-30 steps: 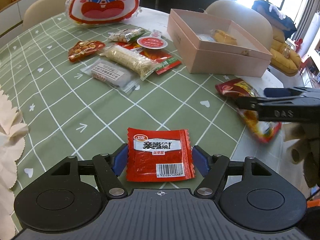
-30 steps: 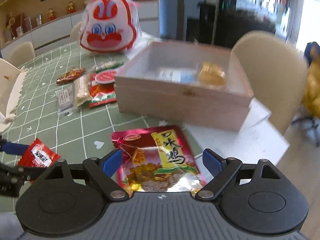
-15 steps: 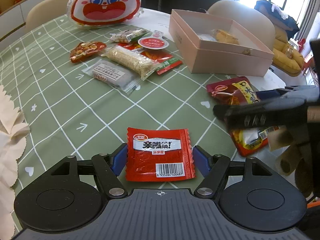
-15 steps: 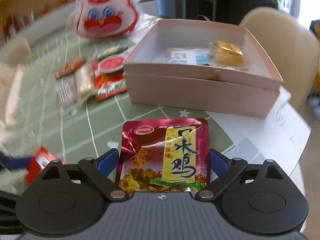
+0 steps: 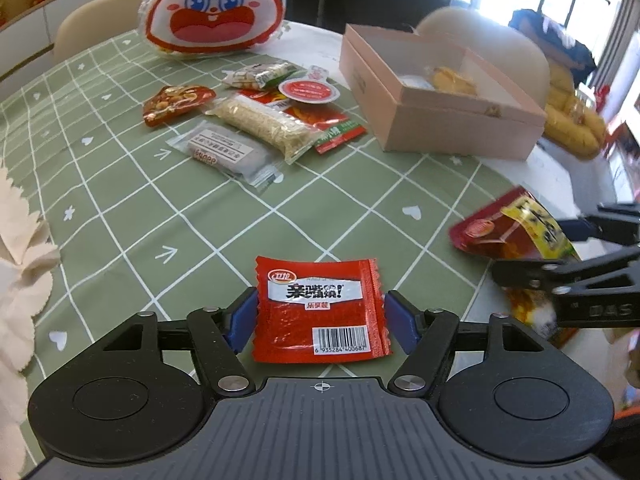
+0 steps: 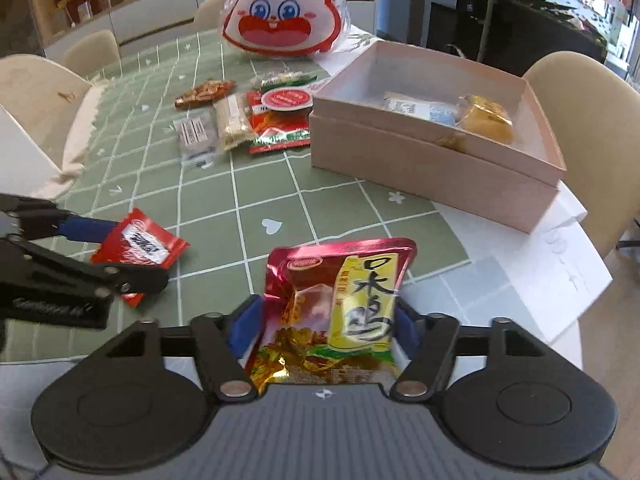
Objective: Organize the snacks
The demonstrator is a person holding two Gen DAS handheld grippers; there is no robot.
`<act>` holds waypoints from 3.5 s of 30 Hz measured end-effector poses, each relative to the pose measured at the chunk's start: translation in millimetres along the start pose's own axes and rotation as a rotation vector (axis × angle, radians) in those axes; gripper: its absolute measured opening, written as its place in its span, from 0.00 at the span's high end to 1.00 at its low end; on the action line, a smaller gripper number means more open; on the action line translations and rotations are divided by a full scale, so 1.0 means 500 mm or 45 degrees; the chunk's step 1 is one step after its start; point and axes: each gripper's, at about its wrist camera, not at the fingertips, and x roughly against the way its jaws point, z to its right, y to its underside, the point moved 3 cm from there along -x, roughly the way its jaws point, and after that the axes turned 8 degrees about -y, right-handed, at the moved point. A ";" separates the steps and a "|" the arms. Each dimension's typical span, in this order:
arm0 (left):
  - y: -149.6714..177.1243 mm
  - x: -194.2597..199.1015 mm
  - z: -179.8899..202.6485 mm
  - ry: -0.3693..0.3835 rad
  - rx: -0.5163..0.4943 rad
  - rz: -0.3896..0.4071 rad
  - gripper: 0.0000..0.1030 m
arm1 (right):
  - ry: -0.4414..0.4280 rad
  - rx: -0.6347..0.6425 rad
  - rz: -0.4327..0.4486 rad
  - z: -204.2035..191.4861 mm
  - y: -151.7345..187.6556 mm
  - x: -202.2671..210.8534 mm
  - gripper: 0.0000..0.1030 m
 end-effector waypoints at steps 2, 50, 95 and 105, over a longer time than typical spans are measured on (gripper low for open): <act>0.003 0.009 -0.008 0.029 0.042 0.028 0.42 | -0.003 -0.032 0.017 0.010 -0.002 0.021 0.38; -0.007 0.001 0.013 0.177 0.104 -0.179 0.83 | 0.129 0.166 0.147 0.009 -0.047 0.044 0.26; 0.007 0.014 0.207 0.156 -0.651 -0.033 0.70 | 0.156 -0.071 0.093 0.073 0.053 0.064 0.52; 0.016 0.013 0.214 0.232 -0.628 -0.019 0.38 | 0.150 -0.073 0.096 0.070 0.056 0.066 0.52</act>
